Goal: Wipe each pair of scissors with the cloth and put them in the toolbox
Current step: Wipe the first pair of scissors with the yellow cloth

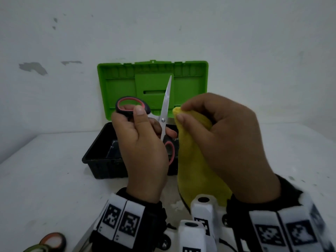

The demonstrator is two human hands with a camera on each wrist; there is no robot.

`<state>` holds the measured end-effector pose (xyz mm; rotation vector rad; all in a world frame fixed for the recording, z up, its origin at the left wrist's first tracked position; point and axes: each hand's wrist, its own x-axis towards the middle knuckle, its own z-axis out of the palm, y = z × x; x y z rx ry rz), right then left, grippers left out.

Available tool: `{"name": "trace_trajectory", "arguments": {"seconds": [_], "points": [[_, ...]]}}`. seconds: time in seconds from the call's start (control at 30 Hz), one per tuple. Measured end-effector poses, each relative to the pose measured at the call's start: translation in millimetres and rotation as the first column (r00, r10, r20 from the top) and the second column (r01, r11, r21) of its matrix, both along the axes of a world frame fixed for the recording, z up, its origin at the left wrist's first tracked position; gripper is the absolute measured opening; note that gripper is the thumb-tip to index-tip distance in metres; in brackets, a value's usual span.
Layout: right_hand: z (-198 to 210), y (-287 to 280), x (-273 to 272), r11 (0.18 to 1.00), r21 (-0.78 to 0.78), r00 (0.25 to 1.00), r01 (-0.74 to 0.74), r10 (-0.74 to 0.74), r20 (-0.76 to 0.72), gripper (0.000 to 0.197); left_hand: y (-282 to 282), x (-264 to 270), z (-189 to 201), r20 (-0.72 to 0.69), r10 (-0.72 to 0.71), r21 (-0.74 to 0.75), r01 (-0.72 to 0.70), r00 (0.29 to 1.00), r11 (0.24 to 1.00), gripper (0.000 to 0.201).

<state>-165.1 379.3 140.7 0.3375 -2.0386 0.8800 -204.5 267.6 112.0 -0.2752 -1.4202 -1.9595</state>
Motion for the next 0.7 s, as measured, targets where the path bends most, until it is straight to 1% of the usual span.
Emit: {"name": "trace_trajectory", "arguments": {"seconds": [0.13,0.23,0.3,0.43,0.57,0.63,0.7], "points": [[-6.3,-10.4,-5.4,0.997,0.072,0.999,-0.002,0.004,-0.036,0.001,-4.8,1.5,0.2,-0.062,0.040,-0.067,-0.044,0.997,0.997,0.014],[-8.3,-10.3,-5.0,0.994,0.112,0.998,-0.002,0.009,-0.062,0.004,-7.7,4.7,0.1,-0.088,0.065,-0.092,-0.073,0.994,0.993,0.013],[-8.5,-6.7,-2.6,0.991,0.134,0.998,0.007,0.000,-0.055,0.001,-8.6,6.9,0.9,-0.080,0.040,-0.083,-0.046,0.996,0.995,0.016],[-8.4,0.1,3.3,0.986,0.163,0.999,0.021,-0.013,-0.050,0.006,-11.5,10.8,0.8,-0.057,-0.021,-0.115,0.014,0.998,0.993,0.017],[-8.3,-4.7,6.8,0.977,0.212,0.996,0.012,0.008,-0.093,0.007,-16.8,13.4,3.2,-0.059,-0.031,-0.118,0.024,0.998,0.993,0.017],[-8.6,-0.3,6.5,0.980,0.198,0.996,-0.002,0.019,-0.083,0.007,-18.2,17.5,6.1,-0.073,-0.065,-0.105,0.057,0.995,0.993,0.017],[-9.3,5.5,6.5,0.982,0.189,0.997,0.015,0.000,-0.081,0.007,-16.8,19.5,6.3,-0.068,-0.097,-0.089,0.091,0.993,0.992,0.017]]}}
